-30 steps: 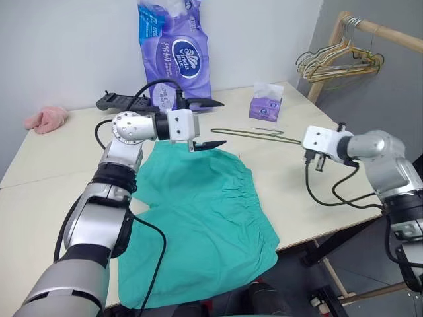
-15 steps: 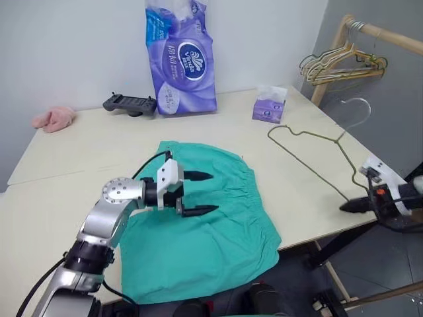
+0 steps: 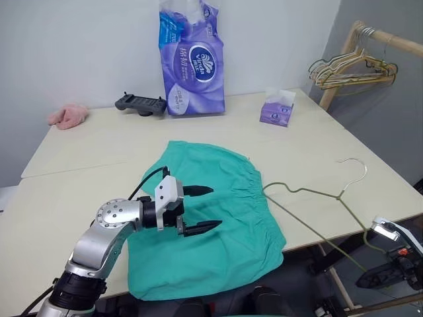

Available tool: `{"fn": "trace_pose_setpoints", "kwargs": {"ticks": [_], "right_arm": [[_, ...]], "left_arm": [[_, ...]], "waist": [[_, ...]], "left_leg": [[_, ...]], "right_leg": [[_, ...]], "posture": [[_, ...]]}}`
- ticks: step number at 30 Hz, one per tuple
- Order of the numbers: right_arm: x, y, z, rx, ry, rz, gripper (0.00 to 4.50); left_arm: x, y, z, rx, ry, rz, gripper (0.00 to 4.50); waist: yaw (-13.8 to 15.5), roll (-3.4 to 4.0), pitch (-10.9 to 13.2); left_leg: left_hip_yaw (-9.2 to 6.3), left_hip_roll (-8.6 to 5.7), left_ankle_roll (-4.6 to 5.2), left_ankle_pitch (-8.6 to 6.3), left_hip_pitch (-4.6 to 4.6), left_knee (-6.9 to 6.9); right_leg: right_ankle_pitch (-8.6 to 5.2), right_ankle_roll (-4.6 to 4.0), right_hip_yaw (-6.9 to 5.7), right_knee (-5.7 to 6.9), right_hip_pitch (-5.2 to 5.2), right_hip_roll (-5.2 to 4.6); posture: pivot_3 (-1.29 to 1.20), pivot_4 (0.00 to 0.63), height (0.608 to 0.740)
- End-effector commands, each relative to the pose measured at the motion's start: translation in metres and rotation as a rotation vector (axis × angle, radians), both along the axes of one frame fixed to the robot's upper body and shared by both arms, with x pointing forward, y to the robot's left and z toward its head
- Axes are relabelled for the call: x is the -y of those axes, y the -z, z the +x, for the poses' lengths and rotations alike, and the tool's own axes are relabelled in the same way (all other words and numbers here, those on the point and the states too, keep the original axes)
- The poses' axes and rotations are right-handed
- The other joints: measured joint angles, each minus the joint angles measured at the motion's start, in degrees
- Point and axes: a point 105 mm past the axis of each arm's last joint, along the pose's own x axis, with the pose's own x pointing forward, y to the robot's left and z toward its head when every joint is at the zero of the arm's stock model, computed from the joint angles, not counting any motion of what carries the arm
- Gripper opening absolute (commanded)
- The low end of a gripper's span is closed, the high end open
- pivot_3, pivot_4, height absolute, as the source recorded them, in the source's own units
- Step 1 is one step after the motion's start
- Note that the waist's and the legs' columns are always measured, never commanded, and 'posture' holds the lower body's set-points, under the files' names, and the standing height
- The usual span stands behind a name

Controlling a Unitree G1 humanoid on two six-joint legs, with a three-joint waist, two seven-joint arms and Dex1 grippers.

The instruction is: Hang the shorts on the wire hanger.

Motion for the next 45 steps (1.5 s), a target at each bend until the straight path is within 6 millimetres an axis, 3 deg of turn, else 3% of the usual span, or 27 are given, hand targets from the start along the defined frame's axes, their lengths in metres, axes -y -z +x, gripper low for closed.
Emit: {"fn": "trace_pose_setpoints", "kwargs": {"ticks": [1, 7, 14, 26, 38, 45], "right_arm": [[-0.009, -0.003, 0.0, -0.009, 0.001, 0.073, 0.0], [-0.007, 0.0, 0.002, -0.019, 0.047, 0.084, 0.0], [0.006, 0.017, -0.012, -0.079, 0.093, 0.034, 0.0], [0.034, 0.041, -0.002, -0.058, 0.19, -0.062, 0.0], [-0.008, 0.023, -0.003, -0.069, 0.082, 0.084, 0.0], [-0.015, 0.019, 0.01, -0.042, 0.098, 0.091, 0.0]], "left_arm": [[-0.003, -0.013, -0.005, 0.042, -0.013, -0.02, 4.47], [-0.003, -0.013, -0.008, 0.033, -0.032, -0.025, 4.47], [-0.006, -0.016, -0.002, 0.053, -0.042, -0.014, 4.47], [-0.007, -0.019, 0.001, 0.06, -0.034, -0.006, 4.47], [-0.012, -0.02, 0.01, 0.075, -0.042, 0.011, 4.47], [-0.014, -0.02, 0.013, 0.084, -0.048, 0.017, 4.47]], "waist": [[0.29, -0.06, -0.01], [0.55, -0.06, 0.01], [0.81, -0.09, 0.04], [0.87, -0.15, 0.12], [0.95, -0.16, 0.37], [0.94, -0.17, 0.45]], "left_leg": [[-0.01, 0.0, 0.0, 0.0, 0.0, 0.0], [-0.02, 0.0, 0.0, 0.0, -0.01, 0.0], [0.02, 0.0, 0.0, 0.0, -0.01, -0.01], [0.0, 0.0, 0.01, 0.0, 0.0, -0.02], [-0.04, 0.02, 0.01, -0.01, -0.02, -0.02], [-0.04, 0.02, 0.01, -0.01, -0.03, -0.02]], "right_leg": [[0.0, 0.0, -0.01, -0.01, 0.0, 0.0], [0.0, 0.0, -0.01, -0.02, 0.01, 0.0], [-0.01, 0.01, 0.01, -0.01, 0.0, 0.02], [-0.02, 0.01, 0.0, -0.04, 0.02, 0.04], [-0.02, 0.01, -0.01, -0.05, 0.01, 0.06], [-0.02, 0.01, -0.01, -0.06, -0.01, 0.05]], "posture": [[-0.03, 0.036, 0.74], [-0.02, 0.04, 0.74], [-0.02, 0.047, 0.74], [-0.02, 0.058, 0.74], [-0.02, 0.061, 0.74], [-0.01, 0.061, 0.74]]}}
